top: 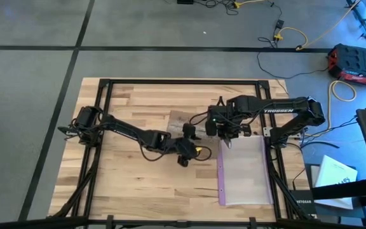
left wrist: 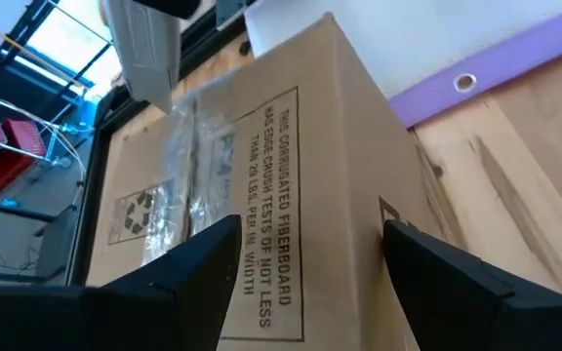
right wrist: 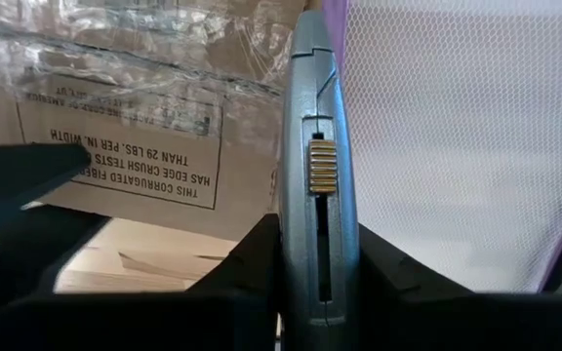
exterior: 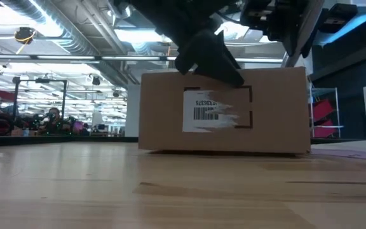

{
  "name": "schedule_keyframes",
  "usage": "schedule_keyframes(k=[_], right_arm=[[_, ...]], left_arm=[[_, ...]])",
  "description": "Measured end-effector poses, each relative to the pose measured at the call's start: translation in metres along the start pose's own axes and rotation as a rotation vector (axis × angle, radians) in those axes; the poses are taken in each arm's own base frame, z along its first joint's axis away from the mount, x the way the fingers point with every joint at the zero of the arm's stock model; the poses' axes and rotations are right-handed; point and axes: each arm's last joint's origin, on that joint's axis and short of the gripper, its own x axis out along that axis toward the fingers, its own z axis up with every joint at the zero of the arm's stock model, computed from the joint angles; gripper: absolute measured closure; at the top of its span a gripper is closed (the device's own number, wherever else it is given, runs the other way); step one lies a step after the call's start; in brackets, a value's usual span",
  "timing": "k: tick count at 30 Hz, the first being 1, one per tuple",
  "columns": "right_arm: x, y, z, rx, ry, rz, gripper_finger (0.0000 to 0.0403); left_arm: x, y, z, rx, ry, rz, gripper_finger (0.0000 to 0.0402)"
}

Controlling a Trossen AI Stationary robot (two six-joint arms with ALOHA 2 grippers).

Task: Unpack boxes
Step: Open the cardboard box using the cutter

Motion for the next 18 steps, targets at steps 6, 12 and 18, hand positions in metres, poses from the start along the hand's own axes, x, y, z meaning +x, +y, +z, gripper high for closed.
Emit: schedule_keyframes(k=[6,12,18], right_arm=[[0.0000,0.0024,-0.0001,0.013,0.005,0.024,0.0341],[0.0009,0.0024,-0.0041,0.021,0.014,0.021,0.0341],[0.0020,0.0026,-0.0085,0.035,0.008,0.021,0.0341]], left_arm=[[0.0004,0.0030,0.0035,-0.023,-0.038,0.022,0.0165],[0.0004,0.0028,0.0038,-0.024,-0.044,0.013,0.0165],[0.0045,0.0030,0.0044,-0.031,-0.072,0.008,0.0165]])
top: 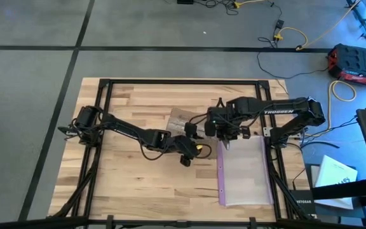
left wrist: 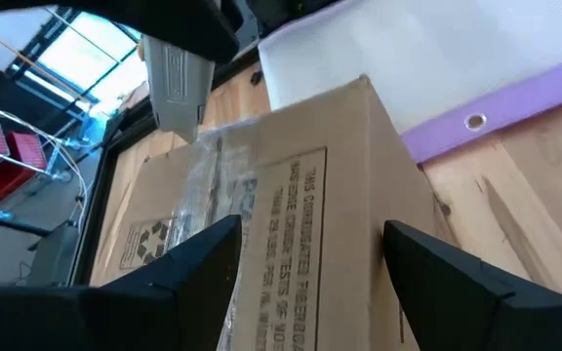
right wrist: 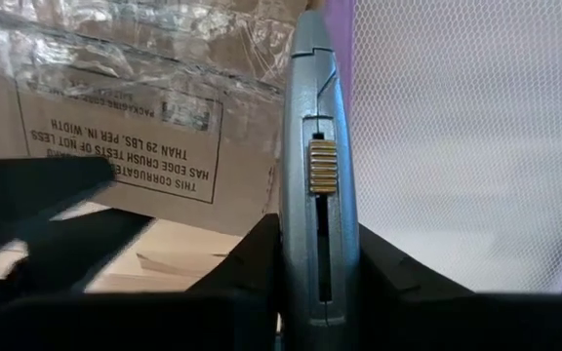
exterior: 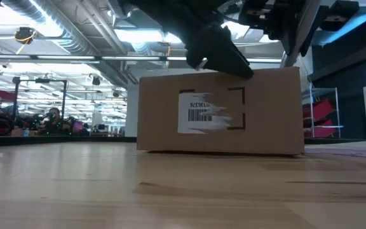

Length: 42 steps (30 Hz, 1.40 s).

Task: Unpack boxes
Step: Open the cardboard box using the cutter

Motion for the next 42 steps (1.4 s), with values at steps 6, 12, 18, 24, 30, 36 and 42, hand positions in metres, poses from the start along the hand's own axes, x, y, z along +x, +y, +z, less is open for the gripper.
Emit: schedule_keyframes(k=[6,12,18,24,30,36,42], right_arm=[[0.000,0.000,0.000,0.005,-0.005,0.003,0.0341],[0.001,0.002,-0.003,-0.004,-0.001,0.019,0.0341],[0.003,0.002,-0.012,-0.004,0.012,0.018,0.0341],[0.003,0.002,-0.013,0.012,0.007,0.021,0.0341],[0.003,0.002,-0.014,0.010,0.003,0.019,0.0341],[0.003,0.002,-0.014,0.012,0.005,0.026,0.0341],[0.003,0.003,-0.014,0.019,0.005,0.031,0.0341]], left_arm=[[0.011,-0.006,-0.001,0.050,-0.036,0.013,0.0165],[0.022,-0.014,-0.009,0.078,-0.018,0.000,0.0165],[0.026,-0.009,-0.012,0.059,-0.020,0.008,0.0165],[0.030,0.001,-0.015,0.040,-0.025,0.032,0.0165],[0.032,0.004,-0.017,0.034,-0.023,0.034,0.0165],[0.032,0.004,-0.017,0.030,-0.023,0.034,0.0165],[0.033,0.006,-0.018,0.020,-0.025,0.030,0.0165]])
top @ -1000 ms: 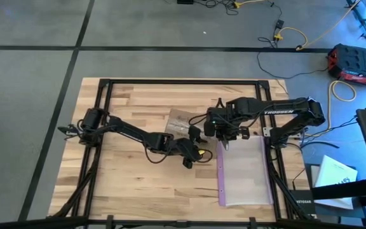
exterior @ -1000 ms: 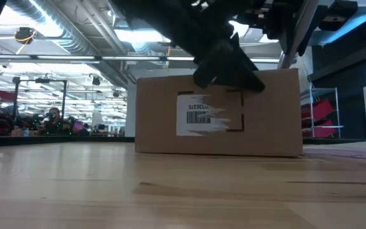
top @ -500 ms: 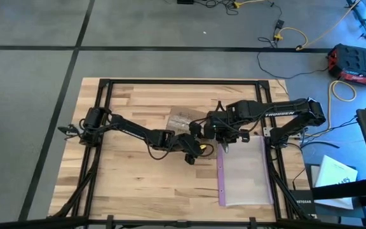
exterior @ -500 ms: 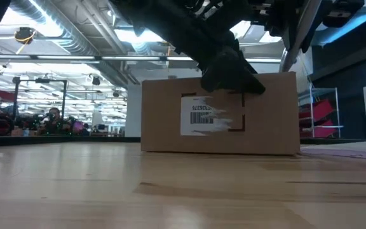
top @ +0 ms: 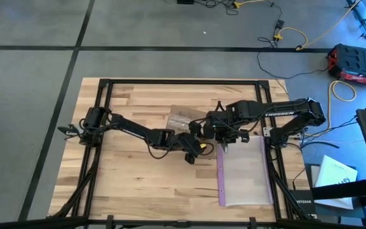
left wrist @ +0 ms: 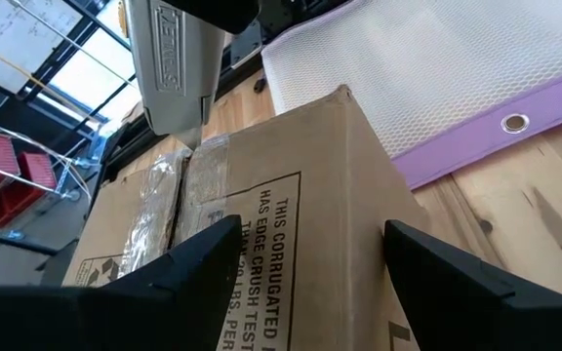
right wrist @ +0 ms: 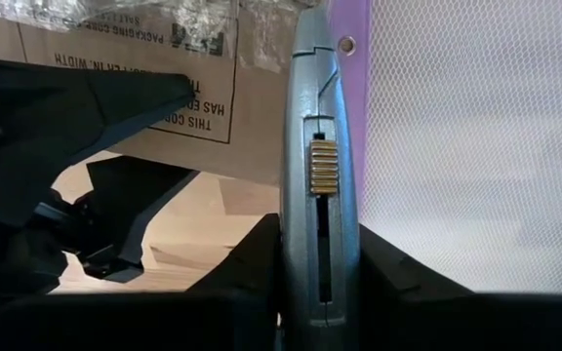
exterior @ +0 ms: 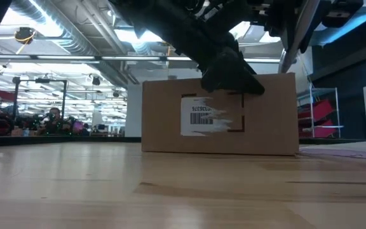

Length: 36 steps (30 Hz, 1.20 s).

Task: Unpack boxes
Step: Open the cardboard box using the cutter

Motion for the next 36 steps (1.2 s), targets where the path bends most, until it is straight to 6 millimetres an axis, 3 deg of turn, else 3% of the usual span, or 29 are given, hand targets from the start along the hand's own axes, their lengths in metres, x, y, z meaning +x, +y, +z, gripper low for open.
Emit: schedule_keyframes(k=[22,29,36], right_arm=[[0.000,-0.005,-0.014,-0.043,0.060,-0.023,0.0341],[-0.017,-0.029,-0.016,-0.067,-0.101,-0.072,0.0341],[-0.029,-0.047,-0.018,-0.138,-0.324,-0.075,0.0341]], left_arm=[[0.003,0.007,-0.004,-0.031,0.007,0.010,0.0165],[-0.005,0.012,-0.003,-0.010,0.041,0.001,0.0165],[-0.036,0.042,0.010,-0.074,0.049,0.043,0.0165]])
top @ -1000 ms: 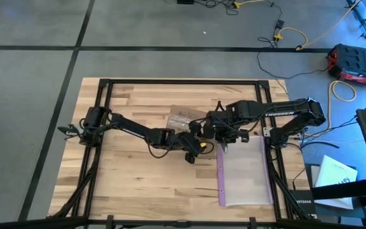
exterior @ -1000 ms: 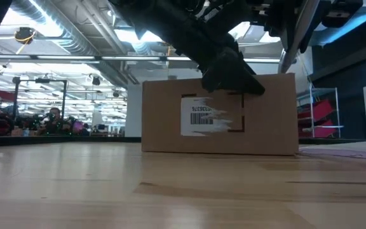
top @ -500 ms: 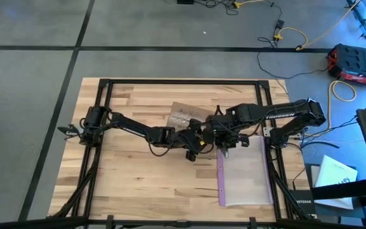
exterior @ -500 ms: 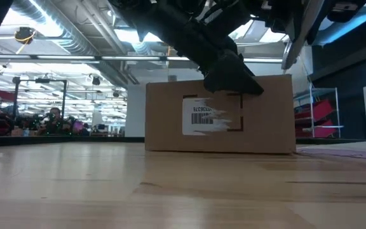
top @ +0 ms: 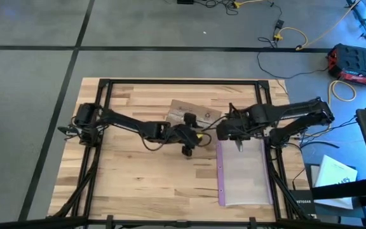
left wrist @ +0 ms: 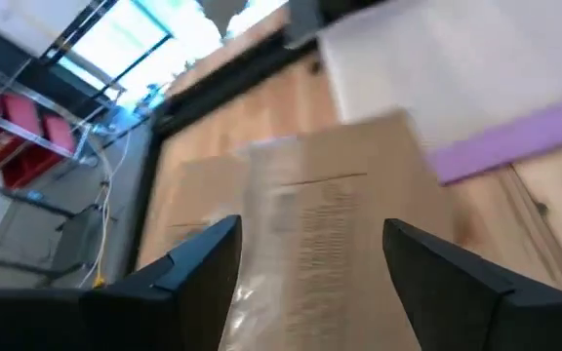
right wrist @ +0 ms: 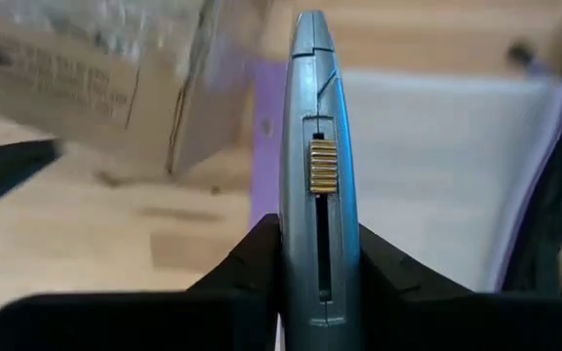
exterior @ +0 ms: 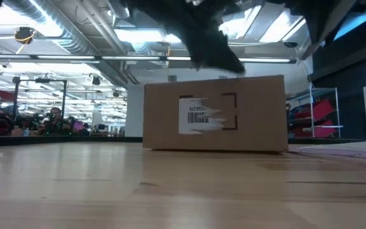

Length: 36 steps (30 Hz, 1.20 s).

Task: Unpack boxes
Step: Open the cardboard box using the cutter

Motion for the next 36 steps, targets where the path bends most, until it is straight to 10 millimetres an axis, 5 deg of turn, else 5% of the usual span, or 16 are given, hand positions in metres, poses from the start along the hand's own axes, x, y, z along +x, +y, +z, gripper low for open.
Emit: schedule_keyframes(k=[7,14,21,27,31,36], right_arm=[[0.025,-0.014,0.002,-0.099,-0.100,-0.026,0.0341],[0.082,-0.024,0.000,-0.116,-0.160,0.133,0.0341],[0.112,-0.042,-0.001,-0.097,-0.153,0.193,0.0341],[0.119,-0.044,-0.008,-0.137,-0.165,0.222,0.0341],[0.121,-0.049,-0.004,-0.095,-0.273,0.181,0.0341],[0.121,-0.049,0.002,-0.074,-0.310,0.172,0.0341]], left_arm=[[-0.041,0.060,0.001,-0.302,0.026,0.074,0.0165],[-0.065,0.092,-0.071,-0.601,0.160,0.143,0.0165],[-0.103,0.085,-0.140,-0.817,0.285,0.230,0.0165],[-0.113,0.060,-0.188,-0.876,0.534,0.181,0.0165],[-0.113,0.032,-0.192,-0.883,0.518,0.044,0.0165],[-0.106,0.022,-0.189,-0.924,0.394,0.091,0.0165]])
